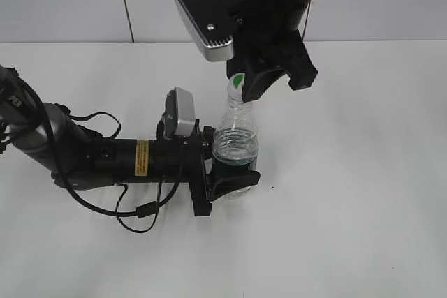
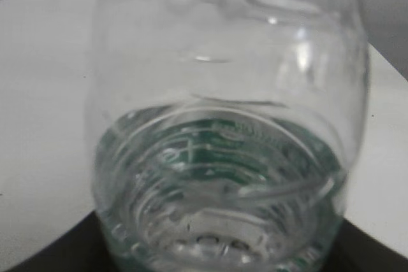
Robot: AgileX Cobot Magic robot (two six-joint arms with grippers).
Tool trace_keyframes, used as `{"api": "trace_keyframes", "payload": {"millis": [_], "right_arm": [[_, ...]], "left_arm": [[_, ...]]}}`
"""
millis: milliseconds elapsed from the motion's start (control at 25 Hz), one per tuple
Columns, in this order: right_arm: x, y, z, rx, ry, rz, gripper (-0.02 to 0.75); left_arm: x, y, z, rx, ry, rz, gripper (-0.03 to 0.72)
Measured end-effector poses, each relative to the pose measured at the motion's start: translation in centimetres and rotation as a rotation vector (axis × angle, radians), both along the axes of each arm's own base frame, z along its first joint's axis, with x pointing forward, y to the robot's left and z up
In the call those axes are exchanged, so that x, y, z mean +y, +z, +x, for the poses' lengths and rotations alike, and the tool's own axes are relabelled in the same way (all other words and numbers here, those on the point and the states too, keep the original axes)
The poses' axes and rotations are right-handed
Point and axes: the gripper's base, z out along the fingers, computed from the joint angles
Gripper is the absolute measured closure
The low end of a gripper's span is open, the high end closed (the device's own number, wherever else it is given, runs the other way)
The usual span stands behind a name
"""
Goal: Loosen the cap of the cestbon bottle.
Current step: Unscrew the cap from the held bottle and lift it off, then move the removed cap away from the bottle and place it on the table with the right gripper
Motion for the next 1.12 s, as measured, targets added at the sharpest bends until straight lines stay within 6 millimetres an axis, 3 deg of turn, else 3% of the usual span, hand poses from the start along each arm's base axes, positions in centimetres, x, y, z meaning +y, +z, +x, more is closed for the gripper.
{"api": "trace_keyframes", "payload": {"millis": [360, 720, 880, 1120], "right_arm": [[-0.5, 2.0, -0.5, 0.003, -0.166, 0.051, 0.444], [-2.2, 2.8, 1.8, -0.046, -0.768, 0.131, 0.444], [-4.9, 2.8, 3.6, 0.026, -1.094, 0.202, 0.444], [-11.1, 2.8, 6.7, 0.138, -1.539, 0.314, 0.444]], "left_arm": [[0.0, 0.0, 0.0, 0.0, -0.001, -0.001, 0.286], [0.0, 0.0, 0.0, 0.0, -0.001, 0.0, 0.286], [0.0, 0.0, 0.0, 0.0, -0.001, 0.0, 0.286], [0.0, 0.0, 0.0, 0.0, -0.001, -0.002, 0.286]]}}
